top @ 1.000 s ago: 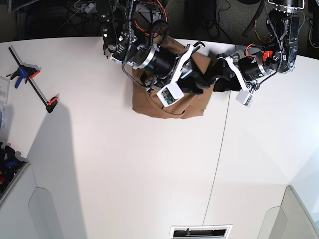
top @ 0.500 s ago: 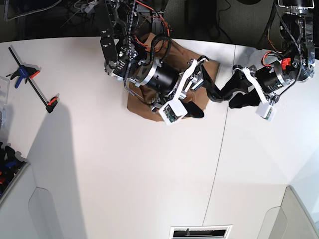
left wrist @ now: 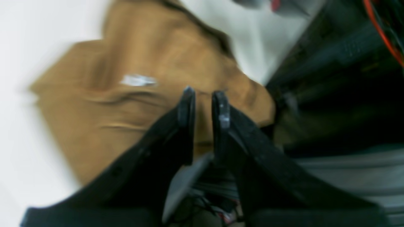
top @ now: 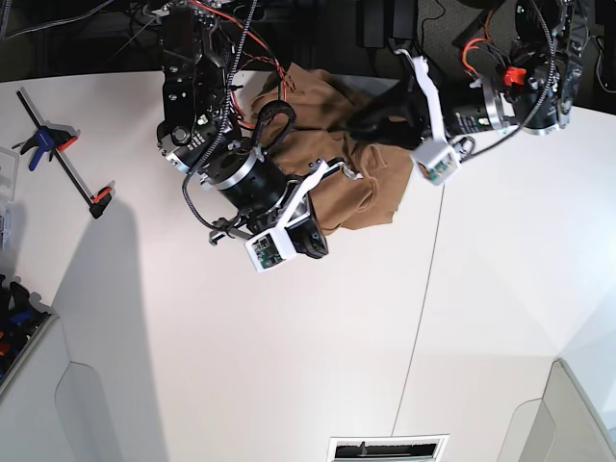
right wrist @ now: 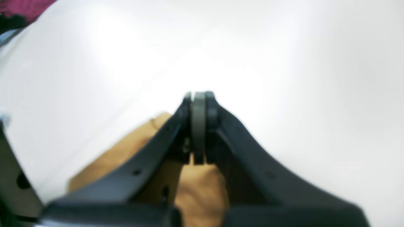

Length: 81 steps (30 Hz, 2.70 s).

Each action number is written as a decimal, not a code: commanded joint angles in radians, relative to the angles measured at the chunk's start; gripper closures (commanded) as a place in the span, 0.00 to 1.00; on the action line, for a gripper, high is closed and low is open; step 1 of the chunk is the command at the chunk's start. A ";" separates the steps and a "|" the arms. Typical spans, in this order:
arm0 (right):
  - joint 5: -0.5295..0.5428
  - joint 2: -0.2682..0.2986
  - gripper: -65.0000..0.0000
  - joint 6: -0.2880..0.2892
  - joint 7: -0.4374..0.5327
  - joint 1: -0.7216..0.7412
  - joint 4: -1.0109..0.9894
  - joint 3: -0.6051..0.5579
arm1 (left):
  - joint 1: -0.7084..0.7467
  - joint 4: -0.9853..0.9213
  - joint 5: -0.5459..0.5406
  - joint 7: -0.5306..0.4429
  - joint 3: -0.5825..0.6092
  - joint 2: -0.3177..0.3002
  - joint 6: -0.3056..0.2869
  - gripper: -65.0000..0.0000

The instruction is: Layout the t-shirt on the table in an organized manner, then fold the t-shirt properly

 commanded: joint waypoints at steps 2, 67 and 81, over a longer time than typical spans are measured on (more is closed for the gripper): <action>0.013 -0.008 1.00 0.000 0.023 0.013 -0.011 0.022 | -0.006 0.002 0.068 -0.060 0.064 -0.002 -0.009 0.85; 0.134 0.024 1.00 0.052 0.076 0.231 -0.576 -0.017 | -0.227 -0.255 -0.199 0.043 -0.119 -0.046 -0.009 0.85; 0.134 0.022 1.00 0.050 0.084 0.229 -0.578 -0.017 | -0.233 -0.344 0.083 -0.120 -0.008 0.033 -0.009 0.85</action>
